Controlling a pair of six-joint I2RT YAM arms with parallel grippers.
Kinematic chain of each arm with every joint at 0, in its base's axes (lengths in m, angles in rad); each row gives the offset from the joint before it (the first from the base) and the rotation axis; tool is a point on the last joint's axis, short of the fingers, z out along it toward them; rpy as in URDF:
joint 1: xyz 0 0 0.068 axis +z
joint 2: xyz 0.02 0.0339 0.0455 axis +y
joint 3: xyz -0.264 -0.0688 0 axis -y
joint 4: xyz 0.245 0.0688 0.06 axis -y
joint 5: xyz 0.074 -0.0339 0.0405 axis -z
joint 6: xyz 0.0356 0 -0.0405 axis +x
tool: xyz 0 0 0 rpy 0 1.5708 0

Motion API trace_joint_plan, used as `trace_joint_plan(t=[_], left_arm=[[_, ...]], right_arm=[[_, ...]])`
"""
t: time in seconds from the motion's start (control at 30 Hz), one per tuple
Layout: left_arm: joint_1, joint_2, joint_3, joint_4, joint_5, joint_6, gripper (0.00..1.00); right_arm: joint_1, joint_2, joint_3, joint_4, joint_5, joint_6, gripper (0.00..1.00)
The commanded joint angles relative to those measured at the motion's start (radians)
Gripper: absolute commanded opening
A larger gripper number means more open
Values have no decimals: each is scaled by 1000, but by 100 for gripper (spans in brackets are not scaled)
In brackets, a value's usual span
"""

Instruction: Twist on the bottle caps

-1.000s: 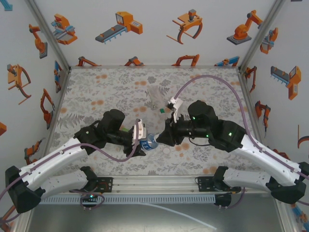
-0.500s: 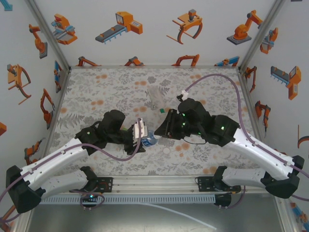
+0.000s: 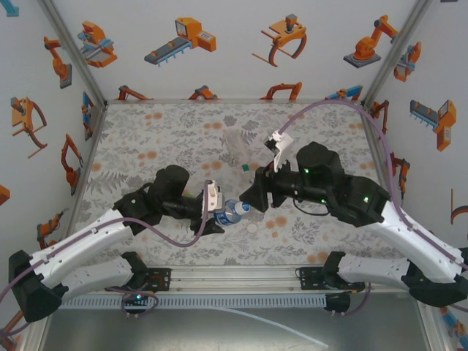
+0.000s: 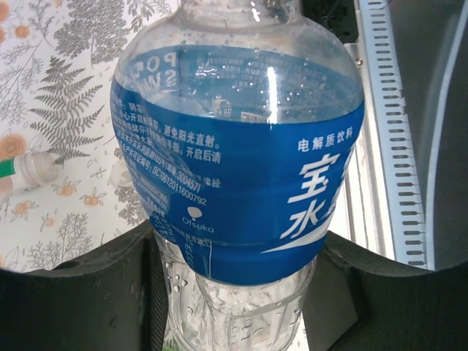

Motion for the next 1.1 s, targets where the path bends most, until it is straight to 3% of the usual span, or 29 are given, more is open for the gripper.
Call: trace_joint_plan(t=[0.0, 0.23, 0.33, 0.83, 1.07], left_arm=[[-3, -12, 36, -24, 78, 15, 0], [-3, -9, 50, -55, 116, 12, 0], [-3, -6, 54, -57, 124, 7, 0], [-3, -2, 61, -65, 160, 3, 0], [-4, 2, 66, -71, 159, 15, 0]], right_arm=[[1, -34, -12, 18, -144, -405, 55], [1, -17, 30, -108, -457, -794, 57], [1, -13, 12, -89, -458, -848, 57], [3, 29, -28, -56, -488, -860, 45], [3, 31, -44, -41, -488, -842, 30]])
